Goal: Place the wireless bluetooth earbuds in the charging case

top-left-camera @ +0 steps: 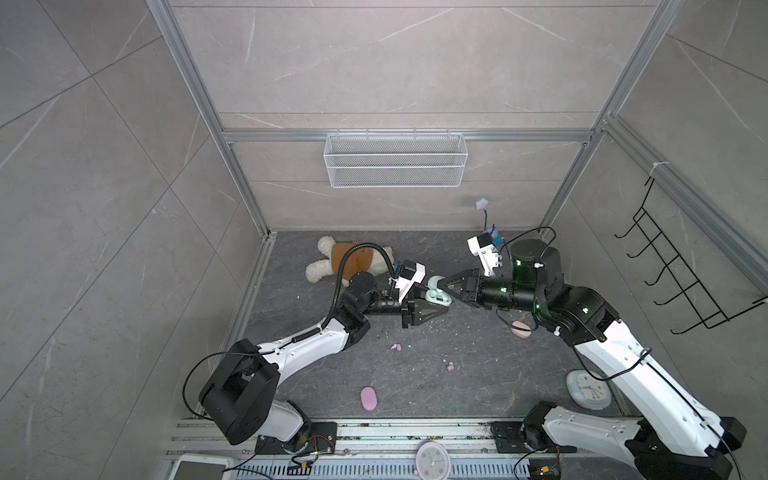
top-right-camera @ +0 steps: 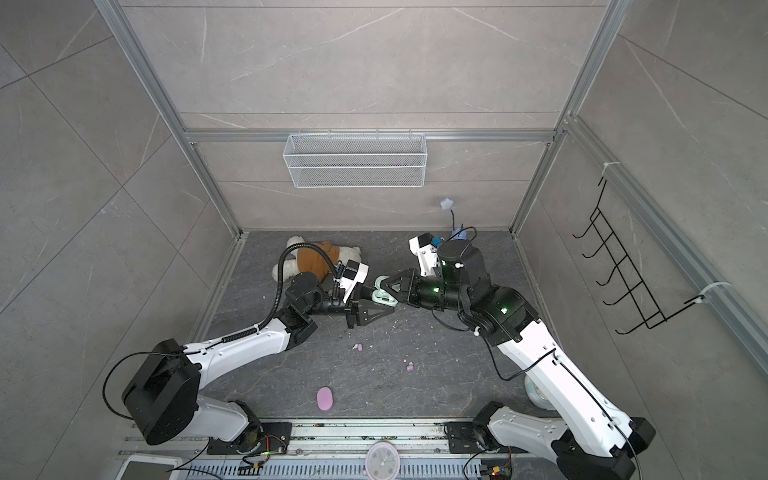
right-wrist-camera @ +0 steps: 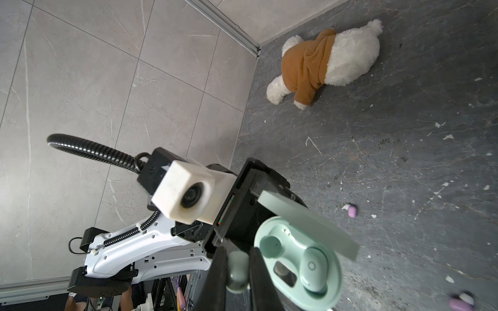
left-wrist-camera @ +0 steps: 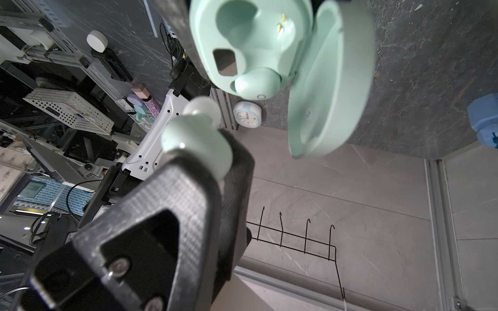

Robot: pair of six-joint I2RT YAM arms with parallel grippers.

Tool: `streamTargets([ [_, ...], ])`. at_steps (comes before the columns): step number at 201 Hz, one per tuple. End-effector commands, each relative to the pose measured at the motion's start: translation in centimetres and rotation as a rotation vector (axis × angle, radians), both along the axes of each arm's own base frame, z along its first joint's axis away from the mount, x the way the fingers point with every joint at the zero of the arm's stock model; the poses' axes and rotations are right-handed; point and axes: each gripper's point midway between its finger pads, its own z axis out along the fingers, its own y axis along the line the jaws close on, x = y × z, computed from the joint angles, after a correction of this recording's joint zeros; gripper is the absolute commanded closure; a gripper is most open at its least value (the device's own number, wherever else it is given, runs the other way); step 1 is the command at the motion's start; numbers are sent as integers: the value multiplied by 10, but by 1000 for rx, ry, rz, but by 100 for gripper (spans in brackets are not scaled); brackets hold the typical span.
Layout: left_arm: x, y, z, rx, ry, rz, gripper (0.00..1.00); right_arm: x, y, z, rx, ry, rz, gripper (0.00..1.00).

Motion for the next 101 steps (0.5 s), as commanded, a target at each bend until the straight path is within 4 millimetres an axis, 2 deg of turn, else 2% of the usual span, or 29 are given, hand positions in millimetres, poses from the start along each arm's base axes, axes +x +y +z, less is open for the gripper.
streamTargets([
  [1,-10,2,31,-71,-115,-35,75,2,4,3,19,-13,11,87],
  [32,-11,2,33,-73,-124,-35,75,-1,7,6,29,-16,21,87],
  [101,-12,3,38,-83,-132,-32,75,-3,13,-3,4,-9,28,87],
])
